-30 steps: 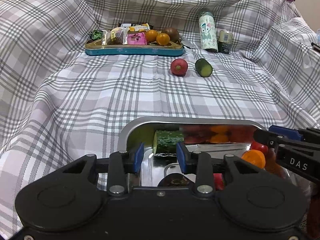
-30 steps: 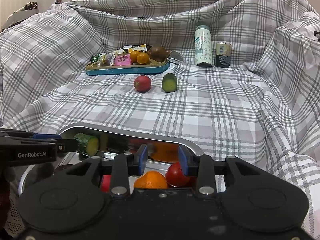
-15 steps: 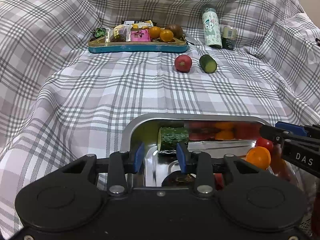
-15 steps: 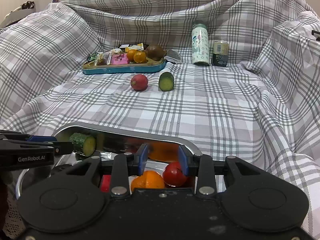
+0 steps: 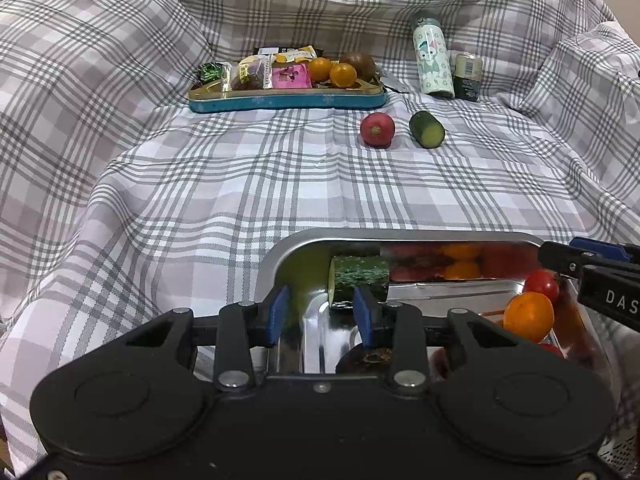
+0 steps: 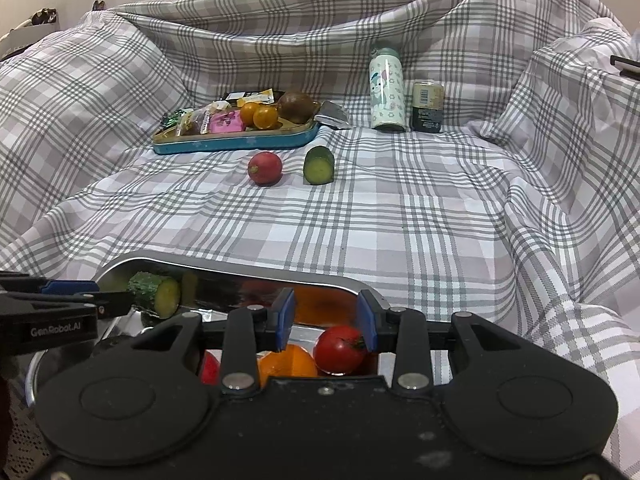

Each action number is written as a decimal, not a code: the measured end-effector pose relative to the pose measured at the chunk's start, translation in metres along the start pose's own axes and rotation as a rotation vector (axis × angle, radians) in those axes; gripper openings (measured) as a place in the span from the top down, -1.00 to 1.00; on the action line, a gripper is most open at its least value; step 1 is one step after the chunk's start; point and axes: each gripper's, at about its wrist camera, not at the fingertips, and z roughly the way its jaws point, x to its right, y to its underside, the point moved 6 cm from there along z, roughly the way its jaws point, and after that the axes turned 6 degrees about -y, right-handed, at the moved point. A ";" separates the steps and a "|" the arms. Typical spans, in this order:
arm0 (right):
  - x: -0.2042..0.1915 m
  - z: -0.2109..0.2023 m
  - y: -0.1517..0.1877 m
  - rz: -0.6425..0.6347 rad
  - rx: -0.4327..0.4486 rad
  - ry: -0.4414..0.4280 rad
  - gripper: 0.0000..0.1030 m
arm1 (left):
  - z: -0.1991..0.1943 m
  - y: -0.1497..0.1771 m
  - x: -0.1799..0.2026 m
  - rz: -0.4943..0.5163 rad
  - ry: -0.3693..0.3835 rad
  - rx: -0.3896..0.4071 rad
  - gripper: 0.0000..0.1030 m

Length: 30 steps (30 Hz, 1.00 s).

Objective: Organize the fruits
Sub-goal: 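Lower the tomato and cucumber slice into the steel tray and open both grippers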

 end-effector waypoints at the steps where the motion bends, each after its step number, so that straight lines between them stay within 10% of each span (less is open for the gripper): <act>1: 0.001 0.000 0.000 0.002 0.002 0.004 0.28 | -0.001 0.000 0.000 -0.002 -0.003 0.005 0.13; 30: 0.007 -0.003 0.001 0.056 0.008 0.061 0.23 | -0.006 -0.001 -0.004 -0.010 -0.072 0.029 0.13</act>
